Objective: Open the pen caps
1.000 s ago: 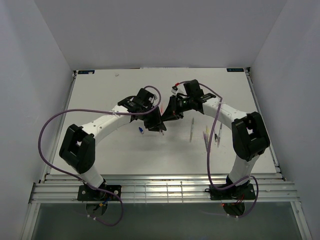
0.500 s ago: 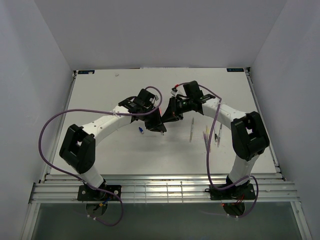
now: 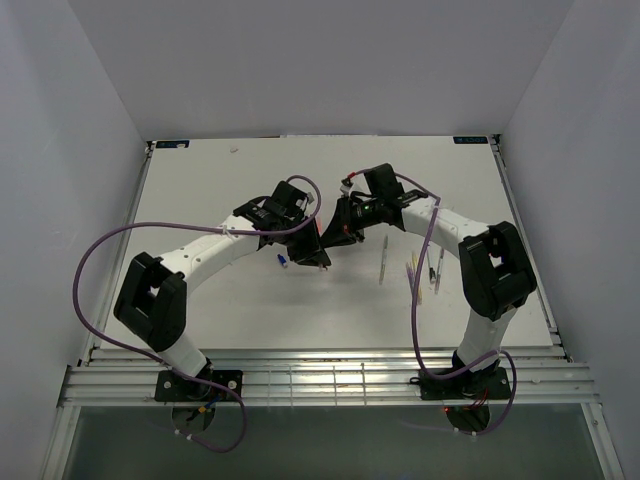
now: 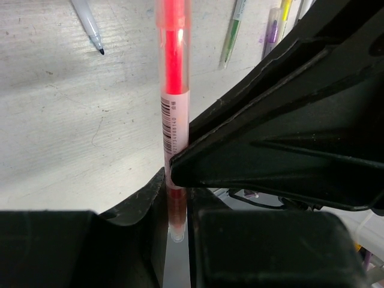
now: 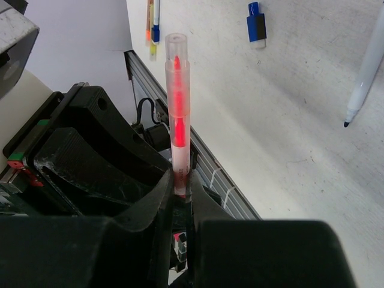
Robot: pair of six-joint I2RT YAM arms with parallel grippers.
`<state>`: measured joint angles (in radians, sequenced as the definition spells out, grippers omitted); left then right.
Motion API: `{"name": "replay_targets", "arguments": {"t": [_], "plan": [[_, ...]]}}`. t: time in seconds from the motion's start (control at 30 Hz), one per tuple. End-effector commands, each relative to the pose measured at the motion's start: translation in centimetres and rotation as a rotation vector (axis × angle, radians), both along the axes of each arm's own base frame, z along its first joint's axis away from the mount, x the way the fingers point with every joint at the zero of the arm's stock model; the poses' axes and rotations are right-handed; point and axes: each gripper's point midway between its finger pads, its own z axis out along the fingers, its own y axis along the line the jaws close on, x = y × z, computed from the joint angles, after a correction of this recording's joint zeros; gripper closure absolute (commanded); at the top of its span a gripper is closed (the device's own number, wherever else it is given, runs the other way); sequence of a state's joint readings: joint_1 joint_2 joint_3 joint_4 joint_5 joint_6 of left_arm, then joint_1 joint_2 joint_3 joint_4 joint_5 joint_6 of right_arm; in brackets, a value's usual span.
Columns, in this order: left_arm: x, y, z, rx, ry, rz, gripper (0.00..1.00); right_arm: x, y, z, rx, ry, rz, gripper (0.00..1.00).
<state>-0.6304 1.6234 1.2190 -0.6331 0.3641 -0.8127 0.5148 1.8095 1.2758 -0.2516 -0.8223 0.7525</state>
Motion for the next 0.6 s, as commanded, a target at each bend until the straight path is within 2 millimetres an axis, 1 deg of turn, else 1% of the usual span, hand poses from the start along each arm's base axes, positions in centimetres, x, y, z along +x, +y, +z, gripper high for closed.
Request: {"name": "replay_targets", "arguments": {"t": [0.0, 0.1, 0.17, 0.23, 0.27, 0.3, 0.43, 0.57], "plan": [[-0.24, 0.59, 1.39, -0.015, -0.027, 0.016, 0.77, 0.14, 0.07, 0.47, 0.031, -0.006, 0.0, 0.92], [-0.36, 0.66, 1.42, -0.019, -0.026, 0.022, 0.75, 0.14, 0.03, 0.31, 0.029, 0.005, -0.004, 0.92], [-0.42, 0.78, 1.41, -0.018, -0.031, 0.024, 0.7, 0.21, 0.0, 0.37, 0.031, 0.004, -0.007, 0.92], [-0.49, 0.89, 1.32, -0.015, -0.029, 0.027, 0.61, 0.26, 0.01, 0.43, 0.036, 0.008, -0.009, 0.92], [-0.56, 0.93, 1.27, -0.014, -0.027, 0.028, 0.52, 0.18, 0.05, 0.42, 0.036, 0.01, -0.008, 0.92], [-0.61, 0.97, 1.16, -0.013, -0.023, 0.029, 0.5, 0.24, 0.05, 0.45, 0.04, 0.012, -0.009, 0.92], [-0.65, 1.09, 1.12, -0.009, -0.026, 0.031, 0.52, 0.17, 0.07, 0.41, 0.039, 0.012, -0.008, 0.92], [-0.61, 1.09, 1.27, -0.011, -0.031, 0.032, 0.6, 0.14, -0.19, 0.1, 0.033, 0.016, -0.015, 0.92]]}}
